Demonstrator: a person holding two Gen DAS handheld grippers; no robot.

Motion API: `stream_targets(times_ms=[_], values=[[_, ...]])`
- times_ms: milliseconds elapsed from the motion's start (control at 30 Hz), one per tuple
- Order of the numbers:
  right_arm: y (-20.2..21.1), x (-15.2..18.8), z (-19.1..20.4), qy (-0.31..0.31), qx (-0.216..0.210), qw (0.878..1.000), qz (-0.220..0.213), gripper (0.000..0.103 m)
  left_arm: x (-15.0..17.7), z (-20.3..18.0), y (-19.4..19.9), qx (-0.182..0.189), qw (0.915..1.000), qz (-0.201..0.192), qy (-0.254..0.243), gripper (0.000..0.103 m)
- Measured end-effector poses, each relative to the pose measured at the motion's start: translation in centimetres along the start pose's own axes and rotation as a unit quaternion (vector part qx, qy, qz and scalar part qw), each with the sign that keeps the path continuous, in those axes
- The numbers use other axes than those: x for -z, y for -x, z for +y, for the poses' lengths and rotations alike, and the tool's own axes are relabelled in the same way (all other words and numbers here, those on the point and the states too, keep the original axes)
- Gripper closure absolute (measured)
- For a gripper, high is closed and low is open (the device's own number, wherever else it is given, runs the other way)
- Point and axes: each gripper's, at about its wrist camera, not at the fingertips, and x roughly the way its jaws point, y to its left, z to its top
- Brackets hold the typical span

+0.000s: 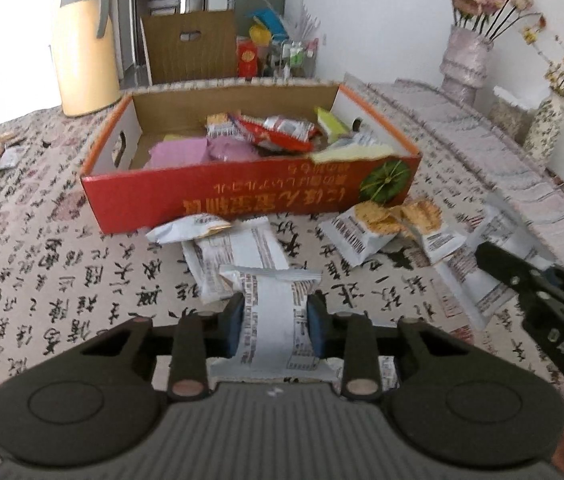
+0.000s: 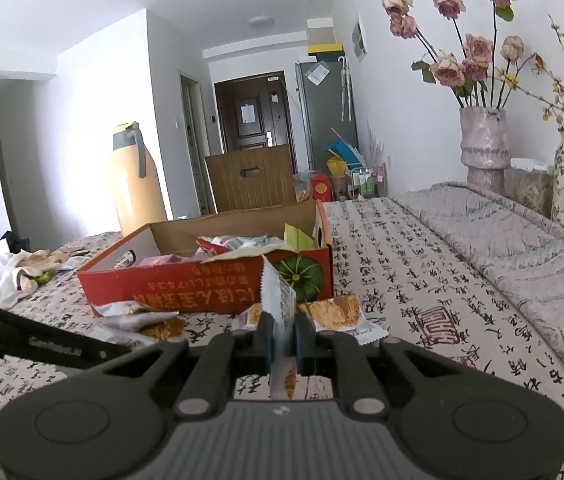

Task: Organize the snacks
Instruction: 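Carry both white packets over the box, lower them in and open both tools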

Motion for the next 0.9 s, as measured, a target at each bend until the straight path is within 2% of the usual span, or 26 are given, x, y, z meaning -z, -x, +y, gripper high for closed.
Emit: stream_targets(times_ms=[400,900], values=[[0.4,-1.9,2.1,0.017,0.002,1.000,-0.021,0.093,-2.1,1.8,3.7,0.006,0.9979,-0.062,0.014,0.070],[-3.0,-6.9,4.3,0.030,-0.014,0.998,-0.059,0.093,-6.7,3.3,3.4,0.008,0.9945,-0.104,0.016,0.070]])
